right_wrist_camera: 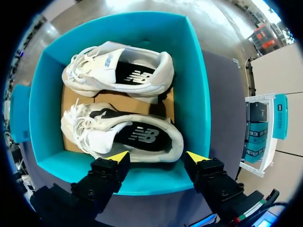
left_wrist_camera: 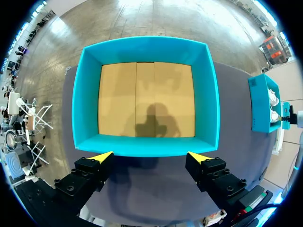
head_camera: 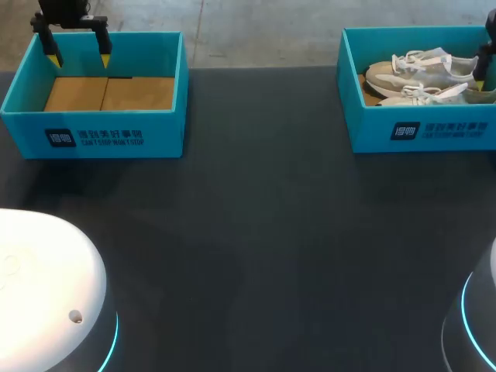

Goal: Take the shoe out of the shoebox, open the shoe tongue, remove and reinsert the insole, then place the shoe into the shoebox

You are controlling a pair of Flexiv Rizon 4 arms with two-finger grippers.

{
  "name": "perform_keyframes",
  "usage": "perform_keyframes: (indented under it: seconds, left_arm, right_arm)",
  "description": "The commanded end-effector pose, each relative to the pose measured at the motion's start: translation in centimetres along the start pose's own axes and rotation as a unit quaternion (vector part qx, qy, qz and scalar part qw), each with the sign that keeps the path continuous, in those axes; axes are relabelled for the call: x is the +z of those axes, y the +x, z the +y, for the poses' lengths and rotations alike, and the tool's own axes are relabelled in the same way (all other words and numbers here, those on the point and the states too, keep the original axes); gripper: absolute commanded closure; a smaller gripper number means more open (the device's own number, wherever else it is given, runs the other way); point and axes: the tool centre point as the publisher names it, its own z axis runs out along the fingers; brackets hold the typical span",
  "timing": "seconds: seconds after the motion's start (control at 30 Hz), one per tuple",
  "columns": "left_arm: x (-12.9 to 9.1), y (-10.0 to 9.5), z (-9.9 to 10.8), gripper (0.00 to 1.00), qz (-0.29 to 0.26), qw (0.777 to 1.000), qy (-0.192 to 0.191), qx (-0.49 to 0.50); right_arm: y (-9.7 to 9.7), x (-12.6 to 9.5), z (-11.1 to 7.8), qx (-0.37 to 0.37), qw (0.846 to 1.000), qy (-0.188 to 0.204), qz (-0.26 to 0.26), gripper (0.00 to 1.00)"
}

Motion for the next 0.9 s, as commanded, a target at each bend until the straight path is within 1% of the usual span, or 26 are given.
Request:
perform_keyframes:
  seconds: [0.03, 0.23, 0.4, 0.7, 0.9]
  left_arm:
    - [0.0, 0.0, 0.0, 0.00, 0.000, 1.000, 0.000, 0.000]
    - [0.0, 0.0, 0.0, 0.00, 0.000, 1.000, 0.000, 0.000]
    - [0.0, 0.0, 0.0, 0.00, 0.000, 1.000, 0.000, 0.000]
    - [0.0, 0.0, 0.0, 0.00, 0.000, 1.000, 0.000, 0.000]
    - [0.0, 0.0, 0.0, 0.00, 0.000, 1.000, 0.000, 0.000]
  right_arm:
    - [0.0, 0.5, 0.2, 0.002, 1.000, 0.001, -0.002, 0.25]
    - [0.0, 1.2, 0.4, 0.001, 1.000, 0.003, -0.008, 0.26]
    - [-0.5, 1.7, 0.5, 0.004, 1.000, 0.006, -0.010, 0.32]
    - [-1.2, 2.1, 0.4, 0.009, 1.000, 0.007, -0.018, 0.36]
    - [-1.1, 2.7, 0.3, 0.009, 1.000, 0.007, -0.019, 0.39]
